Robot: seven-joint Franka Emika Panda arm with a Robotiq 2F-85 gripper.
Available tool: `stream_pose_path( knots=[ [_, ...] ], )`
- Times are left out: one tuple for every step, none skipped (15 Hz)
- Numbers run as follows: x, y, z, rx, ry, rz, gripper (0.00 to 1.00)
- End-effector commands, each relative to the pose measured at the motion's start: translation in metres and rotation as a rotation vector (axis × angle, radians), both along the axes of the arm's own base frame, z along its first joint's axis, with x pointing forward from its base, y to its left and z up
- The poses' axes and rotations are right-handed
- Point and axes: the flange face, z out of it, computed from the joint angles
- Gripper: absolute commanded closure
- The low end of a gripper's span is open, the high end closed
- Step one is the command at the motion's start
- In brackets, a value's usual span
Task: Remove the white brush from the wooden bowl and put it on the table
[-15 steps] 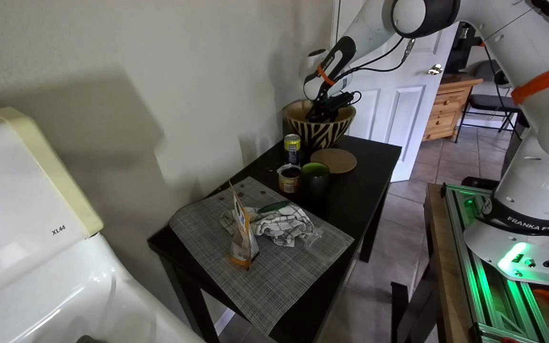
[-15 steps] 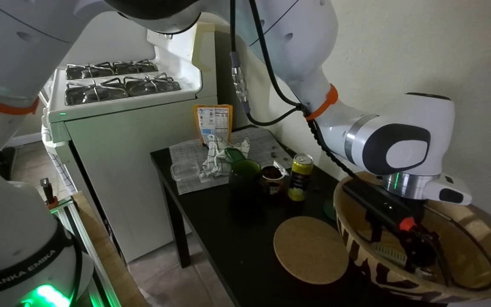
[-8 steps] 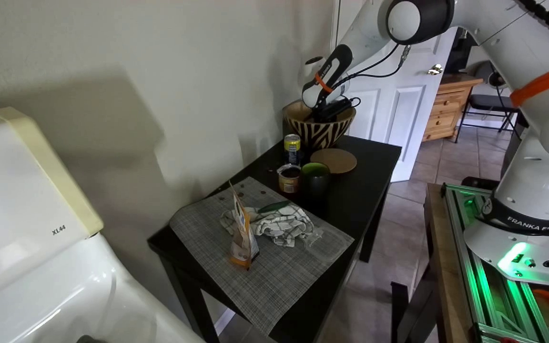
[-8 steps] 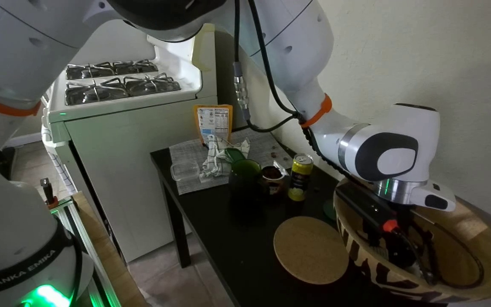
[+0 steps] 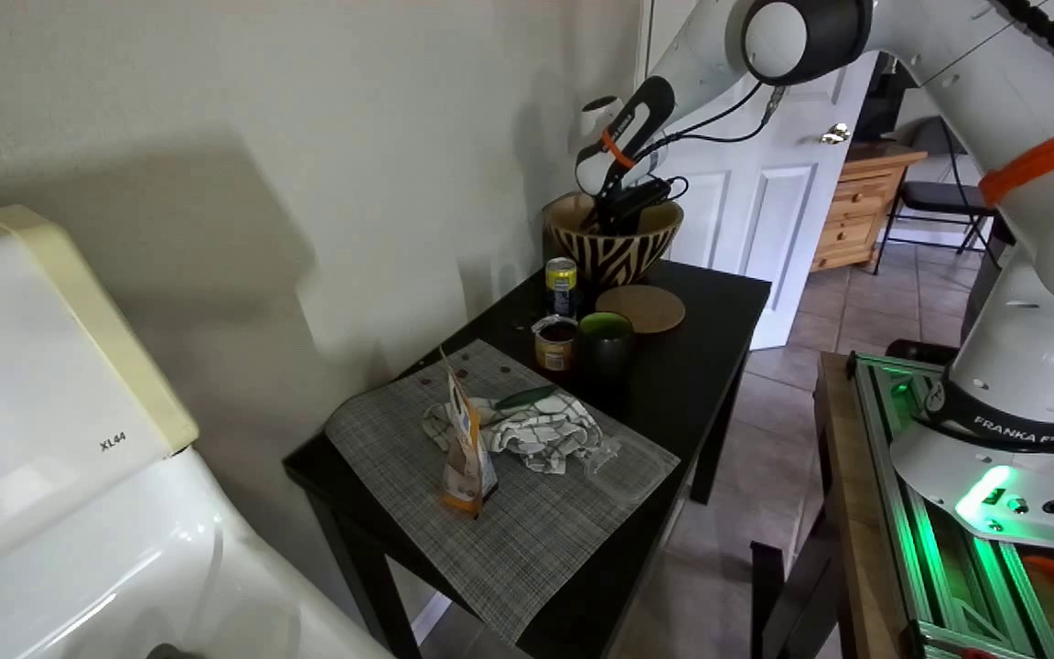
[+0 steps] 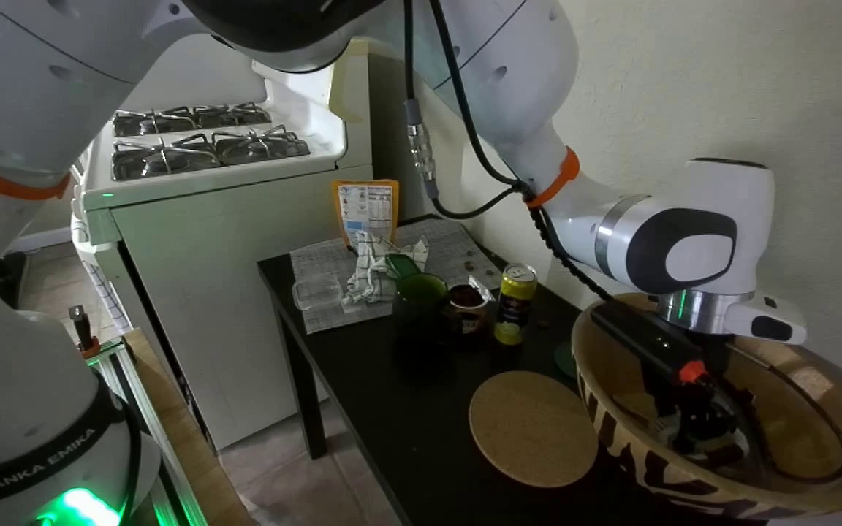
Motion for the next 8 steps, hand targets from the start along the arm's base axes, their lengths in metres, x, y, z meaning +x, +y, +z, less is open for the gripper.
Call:
stream_pose_path(
  knots=[
    [0.000,-0.011,0.041,0.060,0.011,0.032,0.92],
    [-0.001,-0.013,0.055,0.079,0.018,0.050,0.92],
    [-0.003,-0.015,0.067,0.102,0.028,0.075,0.92],
    [-0.005,-0.017,0.081,0.117,0.025,0.093,0.92],
    [-0.006,-0.020,0.096,0.129,0.014,0.106,0.92],
    [-0.007,-0.022,0.113,0.142,-0.004,0.122,0.92],
    [-0.010,-0.023,0.131,0.157,-0.029,0.140,0.92],
    [-0.014,-0.023,0.151,0.170,-0.050,0.161,0.92]
  ],
)
